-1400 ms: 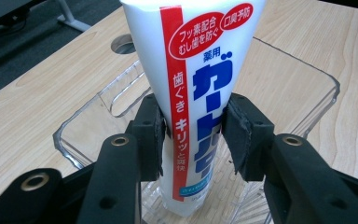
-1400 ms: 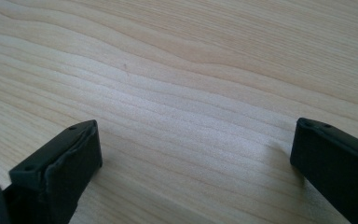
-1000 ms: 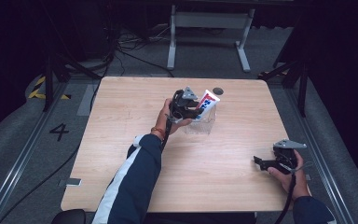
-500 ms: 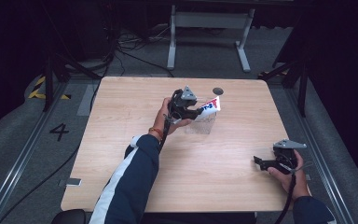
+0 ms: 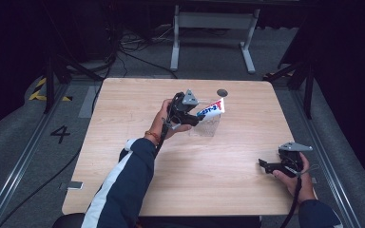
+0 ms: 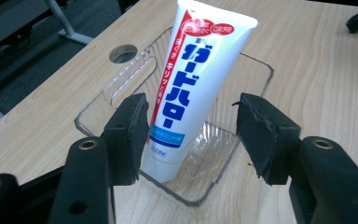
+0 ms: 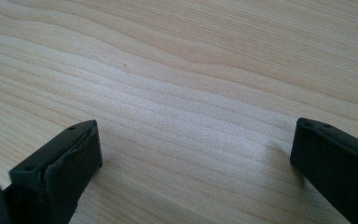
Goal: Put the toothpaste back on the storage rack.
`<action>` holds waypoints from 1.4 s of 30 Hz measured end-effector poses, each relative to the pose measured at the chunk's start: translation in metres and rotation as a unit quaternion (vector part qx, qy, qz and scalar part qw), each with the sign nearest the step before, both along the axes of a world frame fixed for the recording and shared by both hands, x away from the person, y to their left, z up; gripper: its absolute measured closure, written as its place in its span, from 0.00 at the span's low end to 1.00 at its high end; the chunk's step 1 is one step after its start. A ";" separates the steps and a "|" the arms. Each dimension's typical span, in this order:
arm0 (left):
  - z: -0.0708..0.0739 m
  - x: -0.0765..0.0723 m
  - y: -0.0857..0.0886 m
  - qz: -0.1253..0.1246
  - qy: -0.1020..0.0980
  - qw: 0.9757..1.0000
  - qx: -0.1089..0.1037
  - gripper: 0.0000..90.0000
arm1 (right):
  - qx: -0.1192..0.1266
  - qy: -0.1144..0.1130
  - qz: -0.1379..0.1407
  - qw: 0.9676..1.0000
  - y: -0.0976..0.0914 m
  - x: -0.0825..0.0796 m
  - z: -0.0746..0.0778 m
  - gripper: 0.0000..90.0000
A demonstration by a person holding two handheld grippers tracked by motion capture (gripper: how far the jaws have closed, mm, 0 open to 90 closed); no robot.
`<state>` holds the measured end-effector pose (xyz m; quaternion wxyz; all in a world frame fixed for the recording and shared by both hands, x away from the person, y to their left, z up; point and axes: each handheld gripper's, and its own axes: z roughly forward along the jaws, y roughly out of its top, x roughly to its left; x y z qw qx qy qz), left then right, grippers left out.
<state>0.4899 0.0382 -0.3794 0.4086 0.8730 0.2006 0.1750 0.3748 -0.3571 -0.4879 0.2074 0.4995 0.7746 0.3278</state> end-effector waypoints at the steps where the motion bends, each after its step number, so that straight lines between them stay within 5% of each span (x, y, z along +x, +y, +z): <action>1: -0.001 0.000 0.002 0.002 -0.001 1.000 0.003 0.49 | 0.000 0.000 0.000 1.000 0.000 0.000 0.000 0.02; 8: -0.004 -0.006 0.014 0.012 0.005 1.000 0.026 0.44 | 0.001 0.000 0.001 1.000 0.000 0.000 0.000 0.02; 23: 0.004 -0.033 0.043 0.018 -0.019 0.998 0.063 0.32 | 0.000 0.001 0.004 1.000 0.000 -0.002 0.000 0.02; 42: -0.015 -0.062 0.096 0.054 -0.025 0.992 0.109 0.25 | 0.000 0.000 0.010 1.000 0.000 -0.002 0.000 0.02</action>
